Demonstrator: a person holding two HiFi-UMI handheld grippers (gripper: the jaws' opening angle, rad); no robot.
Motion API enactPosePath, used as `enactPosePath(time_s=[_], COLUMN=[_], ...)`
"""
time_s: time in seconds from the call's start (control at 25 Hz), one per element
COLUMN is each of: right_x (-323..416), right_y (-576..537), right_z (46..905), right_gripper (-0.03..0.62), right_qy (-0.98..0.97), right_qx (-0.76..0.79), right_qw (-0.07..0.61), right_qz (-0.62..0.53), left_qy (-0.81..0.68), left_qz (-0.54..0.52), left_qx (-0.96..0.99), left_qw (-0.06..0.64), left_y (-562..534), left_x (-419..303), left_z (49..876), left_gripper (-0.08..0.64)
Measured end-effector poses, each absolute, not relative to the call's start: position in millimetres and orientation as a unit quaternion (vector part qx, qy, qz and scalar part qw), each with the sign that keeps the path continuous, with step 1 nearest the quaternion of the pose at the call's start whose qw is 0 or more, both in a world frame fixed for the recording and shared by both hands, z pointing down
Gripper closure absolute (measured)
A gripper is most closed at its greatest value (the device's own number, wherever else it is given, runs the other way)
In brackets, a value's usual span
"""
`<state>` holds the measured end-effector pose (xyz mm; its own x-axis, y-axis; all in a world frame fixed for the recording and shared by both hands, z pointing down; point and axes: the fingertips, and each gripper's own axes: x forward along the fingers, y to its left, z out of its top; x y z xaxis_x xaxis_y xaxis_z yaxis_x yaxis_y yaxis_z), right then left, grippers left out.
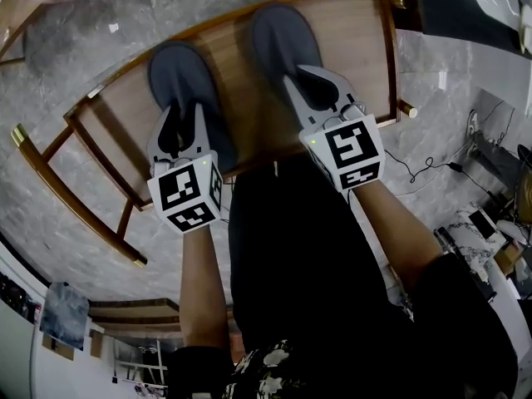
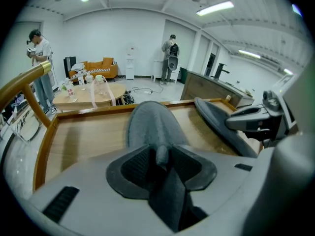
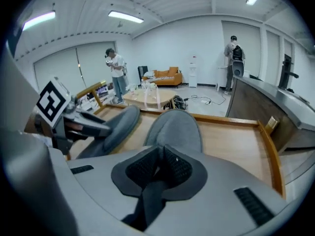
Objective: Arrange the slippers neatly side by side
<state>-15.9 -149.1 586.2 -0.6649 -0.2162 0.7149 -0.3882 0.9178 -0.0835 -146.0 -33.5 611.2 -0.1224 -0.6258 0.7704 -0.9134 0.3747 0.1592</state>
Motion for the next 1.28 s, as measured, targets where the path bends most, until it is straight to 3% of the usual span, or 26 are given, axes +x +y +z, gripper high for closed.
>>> enactPosePath(time_s=[0.32, 0.92, 1.12, 1.28], right_x=[-54, -58, -70, -72], right_y=[-134, -112, -103, -93], right_z=[561, 604, 602, 588], right_gripper=[0.568, 0.568, 0.565, 0.453], right_qy=[-0.892, -0.836, -0.844, -0.873], right_qx=[0.24, 0.306, 0.265, 0.196], right_qw=[0.258, 0.262, 0.256, 0.251], right_qz=[0.284, 0.372, 0.389, 0.369], left_qy=[-0.744, -0.757, -0.741, -0.73], left_qz=[0.087, 0.014, 0.039, 0.049], left_qx=[0.494, 0.465, 0.495, 0.513], left_qw=[0.442, 0.459, 0.452, 0.449], left_y=[-32, -28, -30, -25], left_x=[-150, -151, -143, -139], left_z=[608, 606, 603, 597], left_gripper=[0.419, 0.431, 0.43, 0.419])
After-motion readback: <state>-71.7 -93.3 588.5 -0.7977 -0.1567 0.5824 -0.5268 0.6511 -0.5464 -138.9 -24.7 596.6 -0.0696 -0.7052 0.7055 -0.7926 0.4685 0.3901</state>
